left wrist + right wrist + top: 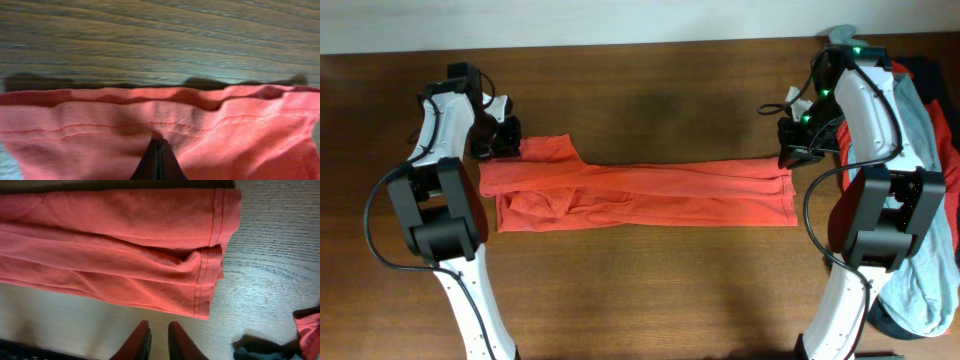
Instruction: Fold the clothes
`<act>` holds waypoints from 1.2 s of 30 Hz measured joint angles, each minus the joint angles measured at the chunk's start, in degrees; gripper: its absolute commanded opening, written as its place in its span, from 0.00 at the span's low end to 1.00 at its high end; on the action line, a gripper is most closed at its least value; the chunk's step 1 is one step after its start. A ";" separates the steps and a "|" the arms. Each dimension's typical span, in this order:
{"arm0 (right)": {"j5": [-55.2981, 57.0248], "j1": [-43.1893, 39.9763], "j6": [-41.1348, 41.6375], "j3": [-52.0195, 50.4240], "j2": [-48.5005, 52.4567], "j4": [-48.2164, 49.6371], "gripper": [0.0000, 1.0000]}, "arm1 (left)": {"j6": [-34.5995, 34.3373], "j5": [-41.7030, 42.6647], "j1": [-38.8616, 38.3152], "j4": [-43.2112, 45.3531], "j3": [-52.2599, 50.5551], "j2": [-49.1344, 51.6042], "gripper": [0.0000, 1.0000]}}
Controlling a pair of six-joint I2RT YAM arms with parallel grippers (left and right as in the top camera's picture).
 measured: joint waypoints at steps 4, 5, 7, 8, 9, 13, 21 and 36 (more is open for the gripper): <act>0.00 0.00 0.02 0.00 0.00 -0.02 0.18 | 0.98 6.88 -0.02 -1.68 3.65 0.50 0.00; 0.00 0.00 0.02 0.00 0.00 0.02 0.18 | 1.03 8.48 -0.07 -2.51 5.16 0.50 0.00; 0.00 0.00 -0.02 0.00 0.00 0.00 0.18 | 1.20 11.47 -0.11 -4.39 8.81 0.42 0.00; 0.00 0.00 0.02 0.00 0.00 0.00 0.18 | 1.22 12.76 -0.15 -6.51 11.15 0.35 0.00; -0.02 0.00 0.04 0.00 0.00 0.00 0.18 | 1.20 13.55 -0.17 -7.87 12.28 0.11 0.00; 0.00 0.00 0.02 0.00 0.00 0.00 0.18 | 1.22 12.79 -0.28 -12.63 13.38 -1.97 0.16; 0.00 0.00 0.00 0.00 0.00 0.00 0.18 | 1.42 1.38 -0.92 -9.20 8.63 -2.54 0.50; -0.02 0.00 0.02 0.00 0.00 -0.09 0.18 | 1.60 -1.77 -4.31 3.52 -4.66 -2.91 0.02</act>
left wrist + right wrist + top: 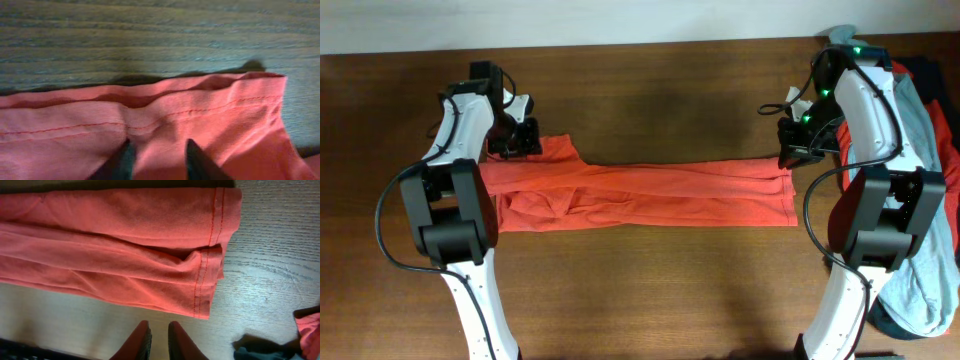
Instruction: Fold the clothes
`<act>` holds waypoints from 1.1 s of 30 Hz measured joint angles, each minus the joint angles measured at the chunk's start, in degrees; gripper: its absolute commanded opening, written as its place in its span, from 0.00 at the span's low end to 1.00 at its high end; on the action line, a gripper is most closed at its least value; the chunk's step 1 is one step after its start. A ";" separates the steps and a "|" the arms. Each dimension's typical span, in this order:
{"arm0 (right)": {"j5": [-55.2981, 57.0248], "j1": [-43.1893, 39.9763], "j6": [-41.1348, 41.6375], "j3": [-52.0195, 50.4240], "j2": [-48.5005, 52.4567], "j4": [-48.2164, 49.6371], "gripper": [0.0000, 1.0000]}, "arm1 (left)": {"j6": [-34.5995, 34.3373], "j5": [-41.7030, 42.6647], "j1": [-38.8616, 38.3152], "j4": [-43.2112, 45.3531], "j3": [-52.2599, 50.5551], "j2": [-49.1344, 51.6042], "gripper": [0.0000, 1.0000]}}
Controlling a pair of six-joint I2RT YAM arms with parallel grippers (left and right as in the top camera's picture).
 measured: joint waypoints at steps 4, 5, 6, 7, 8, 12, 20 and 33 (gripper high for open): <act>0.02 0.00 0.00 0.00 0.00 -0.04 0.18 | 0.02 -0.22 0.04 -0.04 -0.52 -0.07 0.00; 0.02 0.00 -0.02 0.00 0.00 -0.04 0.18 | 0.02 -0.22 0.04 -0.09 -0.52 -0.07 0.00; 0.02 0.00 -0.02 0.00 0.00 -0.11 0.18 | 0.02 -0.20 0.04 -0.24 -0.50 -0.07 0.00; 0.00 0.00 -0.02 0.00 0.00 -0.17 0.18 | 0.02 -0.15 0.04 -0.79 -0.26 -0.07 0.00; 0.02 0.00 0.00 0.00 0.00 -0.17 0.18 | 0.04 0.09 0.04 -1.66 0.09 -0.07 0.00; 0.02 0.00 0.00 0.00 0.00 -0.22 0.18 | 0.04 6.21 0.04 -4.81 4.44 -0.85 0.00; 0.02 0.00 -0.02 0.00 0.00 -0.22 0.18 | 0.02 9.46 -0.42 -11.08 7.61 -12.50 0.08; 0.02 0.00 0.02 0.00 0.00 -0.33 0.18 | -1.73 -4.09 -0.48 -7.52 7.67 1.25 0.62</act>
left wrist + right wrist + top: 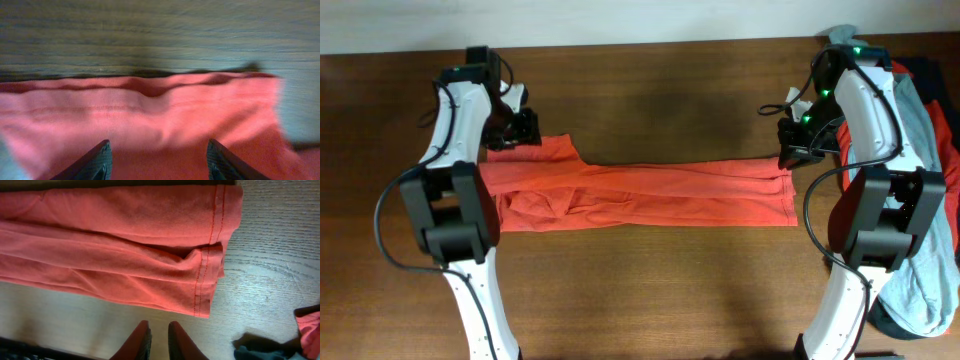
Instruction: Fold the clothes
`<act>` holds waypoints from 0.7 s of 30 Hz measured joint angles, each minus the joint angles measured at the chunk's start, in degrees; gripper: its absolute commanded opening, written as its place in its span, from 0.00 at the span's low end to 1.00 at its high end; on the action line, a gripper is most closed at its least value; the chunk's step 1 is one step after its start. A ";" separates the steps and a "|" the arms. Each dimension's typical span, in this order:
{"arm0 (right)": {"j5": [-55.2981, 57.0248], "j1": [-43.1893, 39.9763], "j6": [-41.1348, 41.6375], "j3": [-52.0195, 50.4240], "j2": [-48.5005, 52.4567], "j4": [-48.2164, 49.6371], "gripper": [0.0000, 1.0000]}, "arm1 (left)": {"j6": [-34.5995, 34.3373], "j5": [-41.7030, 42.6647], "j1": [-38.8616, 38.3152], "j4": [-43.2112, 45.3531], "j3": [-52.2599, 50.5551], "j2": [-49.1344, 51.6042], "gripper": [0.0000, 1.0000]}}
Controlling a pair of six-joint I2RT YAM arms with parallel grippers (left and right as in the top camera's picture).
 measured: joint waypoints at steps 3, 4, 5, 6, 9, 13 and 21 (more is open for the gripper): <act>0.00 0.00 -0.02 -0.02 0.00 0.02 0.18 | -0.09 -1.84 0.00 0.68 0.33 2.62 0.60; 0.00 0.00 -0.02 -0.04 0.00 -0.20 0.18 | -0.07 -2.05 -0.02 0.83 0.44 2.86 0.40; -0.02 0.00 -0.02 -0.04 0.00 -0.15 0.18 | -0.02 -2.16 -0.07 0.63 0.61 2.95 0.27; -0.02 0.00 -0.02 -0.07 0.00 -0.22 0.18 | -0.17 -2.32 -0.11 0.57 0.68 3.02 0.06; -0.02 0.00 -0.02 -0.09 0.00 -0.22 0.18 | 0.26 -4.13 -0.04 -0.26 0.96 3.54 0.00; -0.02 0.00 -0.04 -0.09 0.00 -0.22 0.18 | 1.20 -4.92 -1.11 -1.20 1.31 3.65 0.00; -0.02 0.00 -0.02 -0.09 0.00 -0.24 0.18 | 2.62 1.18 -3.93 -9.66 9.27 5.92 0.00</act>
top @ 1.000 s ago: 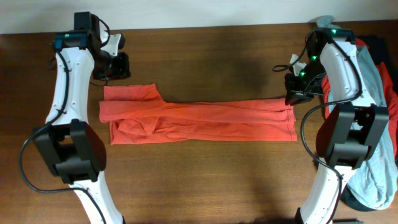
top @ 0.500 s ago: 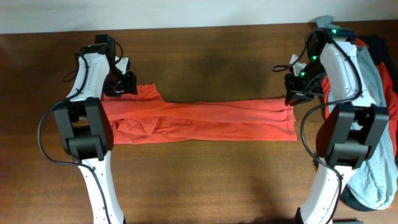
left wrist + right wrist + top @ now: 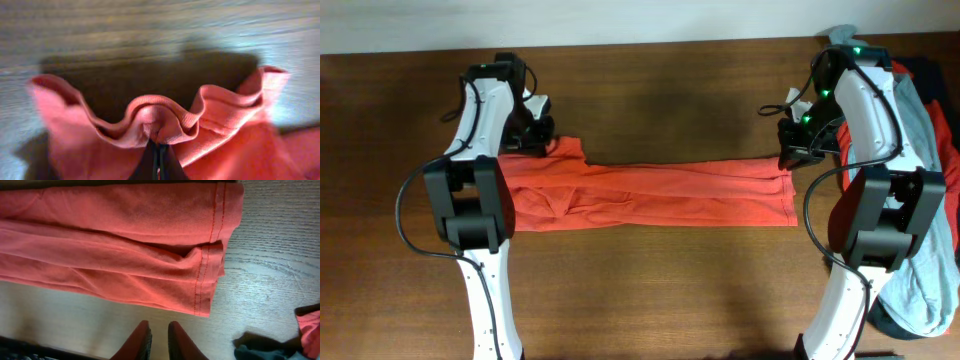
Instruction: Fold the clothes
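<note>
An orange-red garment (image 3: 650, 195) lies folded into a long strip across the wooden table. Its upper left flap is bunched up. My left gripper (image 3: 542, 140) is at that flap's far edge. In the left wrist view the left gripper (image 3: 159, 147) is shut on a raised ruffle of the garment (image 3: 220, 125). My right gripper (image 3: 790, 155) hovers by the strip's right end. In the right wrist view the right gripper (image 3: 159, 330) is narrowly open over bare wood, just short of the hemmed end (image 3: 205, 280), with nothing between its fingers.
A pile of grey-blue and dark clothes (image 3: 925, 140) hangs over the table's right edge behind the right arm. Scraps of red and dark cloth (image 3: 307, 325) show at the lower right of the right wrist view. Bare wood lies in front of and behind the strip.
My left gripper, wide open over the flat flap before, is now further right and shut on the flap's bunched edge. The garment's left end has shifted right. The right arm has not moved.
My left gripper was shut at the flap's left part. Then it stood partly open further right along the hem, then wide open above it. Now it pinches the ruffled hem near the flap's right corner. The right gripper stayed by the right end throughout.
</note>
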`<act>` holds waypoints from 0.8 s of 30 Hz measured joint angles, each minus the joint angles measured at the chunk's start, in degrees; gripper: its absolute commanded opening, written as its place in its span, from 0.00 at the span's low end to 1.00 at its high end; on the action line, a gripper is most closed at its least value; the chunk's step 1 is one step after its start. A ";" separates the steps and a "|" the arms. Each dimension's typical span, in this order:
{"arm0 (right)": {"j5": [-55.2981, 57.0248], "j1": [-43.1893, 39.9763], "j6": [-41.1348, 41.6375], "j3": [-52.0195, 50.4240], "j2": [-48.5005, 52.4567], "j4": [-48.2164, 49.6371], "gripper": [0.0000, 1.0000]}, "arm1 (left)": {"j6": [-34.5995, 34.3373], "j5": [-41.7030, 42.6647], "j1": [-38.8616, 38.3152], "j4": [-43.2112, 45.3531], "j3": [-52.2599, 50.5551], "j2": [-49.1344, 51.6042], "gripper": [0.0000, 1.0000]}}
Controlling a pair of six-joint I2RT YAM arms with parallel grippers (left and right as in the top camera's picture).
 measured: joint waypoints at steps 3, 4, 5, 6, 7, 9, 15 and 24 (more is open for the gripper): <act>0.02 0.00 -0.02 0.00 0.00 0.02 0.18 | 0.11 2.12 -0.09 -3.58 6.43 -0.28 0.00; 0.02 0.00 -0.02 0.00 0.00 0.02 0.18 | 0.17 2.40 -0.09 -4.37 7.30 -0.61 0.00; 0.00 0.00 0.00 0.00 0.00 0.02 0.18 | 0.22 2.86 -0.09 -5.49 8.04 -1.70 0.00; 0.00 0.00 -0.02 0.00 0.00 0.04 0.18 | 0.20 2.93 -0.09 -6.10 8.17 -2.19 0.00; 0.02 0.00 -0.02 0.00 0.00 0.00 0.18 | 0.20 3.23 -0.09 -8.11 8.26 -3.10 0.00; 0.00 0.00 0.00 0.00 0.00 0.00 0.18 | 0.22 3.34 -0.15 -12.31 8.37 -3.78 0.00; 0.00 0.00 -0.04 0.00 0.00 0.00 0.18 | 0.22 3.50 -0.63 -20.74 8.39 -3.87 0.00; 0.02 0.00 0.00 0.00 0.00 -0.24 0.18 | 0.22 4.31 -1.73 -20.61 -1.46 -9.57 0.00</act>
